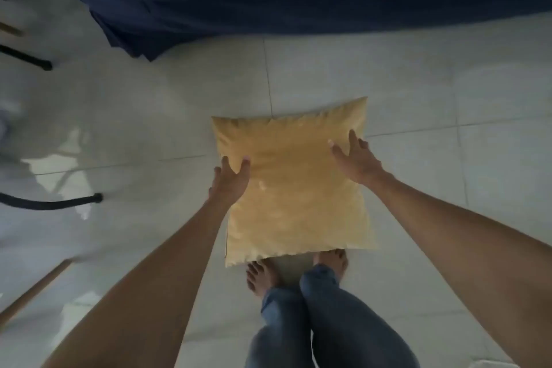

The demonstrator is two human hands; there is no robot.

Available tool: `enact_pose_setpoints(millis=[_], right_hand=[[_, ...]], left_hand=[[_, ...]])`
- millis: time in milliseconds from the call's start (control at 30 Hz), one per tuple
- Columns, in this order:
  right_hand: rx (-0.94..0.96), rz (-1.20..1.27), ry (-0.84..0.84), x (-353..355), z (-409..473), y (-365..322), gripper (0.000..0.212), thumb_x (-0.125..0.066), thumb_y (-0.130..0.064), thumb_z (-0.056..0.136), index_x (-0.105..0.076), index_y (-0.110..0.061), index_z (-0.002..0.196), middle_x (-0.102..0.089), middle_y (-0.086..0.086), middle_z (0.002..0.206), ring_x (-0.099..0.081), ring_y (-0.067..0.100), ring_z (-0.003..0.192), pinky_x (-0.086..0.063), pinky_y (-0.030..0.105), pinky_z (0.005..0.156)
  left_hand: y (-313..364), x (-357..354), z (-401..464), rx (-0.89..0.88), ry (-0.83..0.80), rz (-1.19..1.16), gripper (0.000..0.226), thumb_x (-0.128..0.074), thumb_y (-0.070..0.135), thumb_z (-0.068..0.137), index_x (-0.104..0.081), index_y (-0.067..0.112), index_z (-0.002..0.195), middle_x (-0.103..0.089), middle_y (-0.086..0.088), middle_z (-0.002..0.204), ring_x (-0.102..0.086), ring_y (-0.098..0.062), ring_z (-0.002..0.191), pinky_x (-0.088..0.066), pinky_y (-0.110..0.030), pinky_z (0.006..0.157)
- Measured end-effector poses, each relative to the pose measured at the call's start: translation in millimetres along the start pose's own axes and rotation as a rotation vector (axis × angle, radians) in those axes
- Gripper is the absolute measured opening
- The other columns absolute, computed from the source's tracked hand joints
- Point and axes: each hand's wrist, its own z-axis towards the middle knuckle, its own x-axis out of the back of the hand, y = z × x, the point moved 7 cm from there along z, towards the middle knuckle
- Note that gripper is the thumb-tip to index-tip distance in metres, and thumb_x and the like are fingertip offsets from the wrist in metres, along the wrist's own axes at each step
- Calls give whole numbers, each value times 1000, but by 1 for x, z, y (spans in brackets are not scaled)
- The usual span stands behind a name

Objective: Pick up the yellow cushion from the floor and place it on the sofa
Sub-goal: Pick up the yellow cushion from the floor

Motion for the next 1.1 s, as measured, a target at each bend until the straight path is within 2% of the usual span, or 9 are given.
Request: enact_pose_setpoints(millis=[67,200,333,567,733,833,967,1033,1100], right_hand=[[-76,126,24,-13,18,12,102,-33,-85,89,3,-29,166,-7,12,173,-27,40,154,-30,59,119],[-124,288,-5,-45,40,29,112,-43,-87,84,9,-30,166,-5,12,173,-25,41,155,-29,57,122],[-106,322,54,-61,51,32,118,-53,-85,80,5,-29,166,-15,16,169,-29,42,153,-30,56,121],[-22,414,253,-59,32,16,78,-53,-63,97,-33,-25,163,-49,11,153,-48,33,142,-38,46,114],[-9,573,378,-41,-2,10,45,-54,-44,105,-67,-17,139,-71,13,130,-65,33,122,-47,38,103],[44,608,399,-26,-19,4,40,-54,-41,106,-74,-16,130,-76,10,115,-70,31,108,-52,33,96],[93,643,465,4,-49,-12,40,-54,-41,106,-77,-13,123,-77,7,103,-70,25,97,-55,38,90],[101,681,485,26,-70,-26,39,-53,-40,106,-77,-9,110,-69,-1,84,-63,20,82,-48,30,77],[125,713,506,53,-96,-40,37,-54,-39,106,-77,-10,103,-65,-5,79,-61,17,79,-42,26,74]], left_hand=[[-12,-15,18,73,6,-109,87,-35,71,97,-11,21,165,-11,-15,169,-26,-41,151,-28,-54,117],[-29,-44,43,123,14,-266,81,-40,73,95,-28,23,158,-30,-19,157,-38,-41,141,-37,-49,107],[-38,-58,59,127,74,-364,89,-52,73,89,-25,28,160,-33,-14,159,-40,-40,142,-38,-49,110],[-31,-48,52,96,303,-457,71,-71,56,87,-55,18,145,-61,-10,141,-57,-33,130,-46,-45,109],[-21,-35,28,77,409,-484,37,-64,32,100,-68,9,129,-70,-12,119,-66,-33,113,-48,-33,87],[-14,-16,9,0,433,-480,30,-62,30,102,-71,5,115,-64,-7,95,-64,-30,89,-40,-29,72],[6,23,-25,-69,469,-524,31,-62,37,100,-71,7,104,-60,-4,83,-66,-35,87,-47,-35,72],[26,51,-52,-107,488,-527,29,-61,37,101,-68,9,103,-60,-3,84,-60,-27,81,-41,-30,70],[45,81,-81,-156,513,-515,24,-60,37,101,-65,14,97,-59,-1,80,-54,-20,75,-36,-27,66]])
